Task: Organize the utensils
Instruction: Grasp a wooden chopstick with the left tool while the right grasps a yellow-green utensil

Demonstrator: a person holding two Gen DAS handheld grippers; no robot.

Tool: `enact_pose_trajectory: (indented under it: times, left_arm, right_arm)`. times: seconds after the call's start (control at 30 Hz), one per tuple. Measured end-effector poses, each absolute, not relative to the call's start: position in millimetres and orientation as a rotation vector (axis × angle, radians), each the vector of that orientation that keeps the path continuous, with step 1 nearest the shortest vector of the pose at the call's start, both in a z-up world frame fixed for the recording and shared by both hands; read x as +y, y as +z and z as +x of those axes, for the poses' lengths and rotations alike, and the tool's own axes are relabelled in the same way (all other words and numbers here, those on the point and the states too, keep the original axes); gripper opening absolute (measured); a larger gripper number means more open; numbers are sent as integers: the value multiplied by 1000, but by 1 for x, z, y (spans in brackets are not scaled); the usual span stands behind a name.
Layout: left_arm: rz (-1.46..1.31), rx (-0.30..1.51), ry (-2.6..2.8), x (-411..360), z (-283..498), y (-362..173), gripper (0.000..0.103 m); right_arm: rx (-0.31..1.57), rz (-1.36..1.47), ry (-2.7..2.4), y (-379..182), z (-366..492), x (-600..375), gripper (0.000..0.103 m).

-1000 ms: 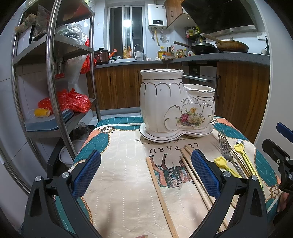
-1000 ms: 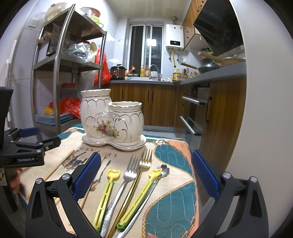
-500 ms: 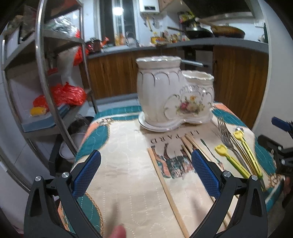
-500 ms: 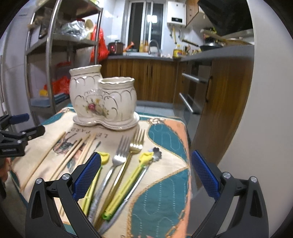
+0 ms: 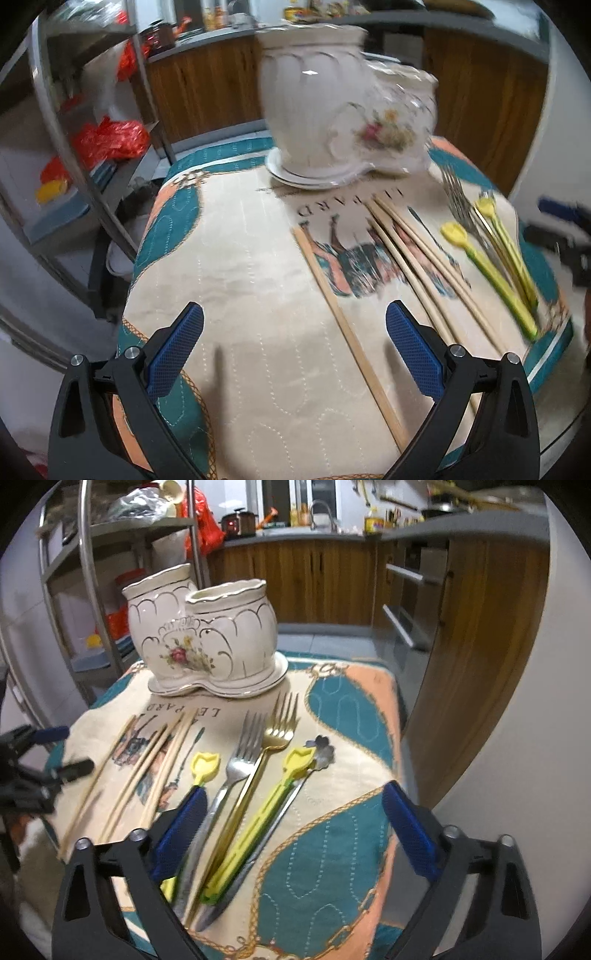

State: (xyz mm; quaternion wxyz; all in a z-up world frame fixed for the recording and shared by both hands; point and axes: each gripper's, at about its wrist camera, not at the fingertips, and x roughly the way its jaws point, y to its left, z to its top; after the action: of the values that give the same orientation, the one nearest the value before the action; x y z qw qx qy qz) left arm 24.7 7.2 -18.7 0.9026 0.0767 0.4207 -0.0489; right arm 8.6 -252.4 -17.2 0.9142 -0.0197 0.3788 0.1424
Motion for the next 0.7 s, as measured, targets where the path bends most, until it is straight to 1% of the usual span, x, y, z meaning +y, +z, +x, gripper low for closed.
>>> enact_pose_trajectory:
  times: [0.03,0.07,0.1,0.17,0.2,0.23,0.37,0.43,0.53,0.6,0.63,0.67,0.7]
  left_arm:
    - [175,868,-103,3,23,-20,93]
    - [196,868,-104,-1,23,-22,84]
    - [206,878,-107,-3,24,-24,80]
    - [213,901,-118,-5,26,-29,69]
    - [212,903,-123,-5,26,-30,68]
    - [210,890,-130,-5,25,-29,63]
    - [213,887,-151,-5,27,-29,46]
    - [226,885,-163,-6,28,-29,44]
    - [227,897,-185,-3,30,-29,44]
    - [219,915,-198,0,33,-28,47]
    - [215,925,-197,3,34,-28,52]
    - [210,931,-198,5,35,-28,55]
    - [196,941,-208,8,36,-28,55]
  right_arm:
    - [792,-39,295,-18,11,-251,75]
    - [811,-39,298,-19,13,-249,65]
    - [821,-41,302,-21,15,-247,62]
    - [853,-44,300,-26,18,-244,49]
    - [870,-37,302,-29,19,-243,45]
    - [885,-32,306,-31,20,-242,38]
    - [905,-55,301,-34,23,-237,28]
    - [929,-53,300,-37,26,-235,26]
    - [934,-75,295,-37,29,-231,24]
    - [940,-95,293,-36,31,-228,23]
    - [941,-113,289,-36,32,-226,21]
    - [942,-127,288,-36,33,-224,17]
    - [940,-146,289,-36,33,-222,17]
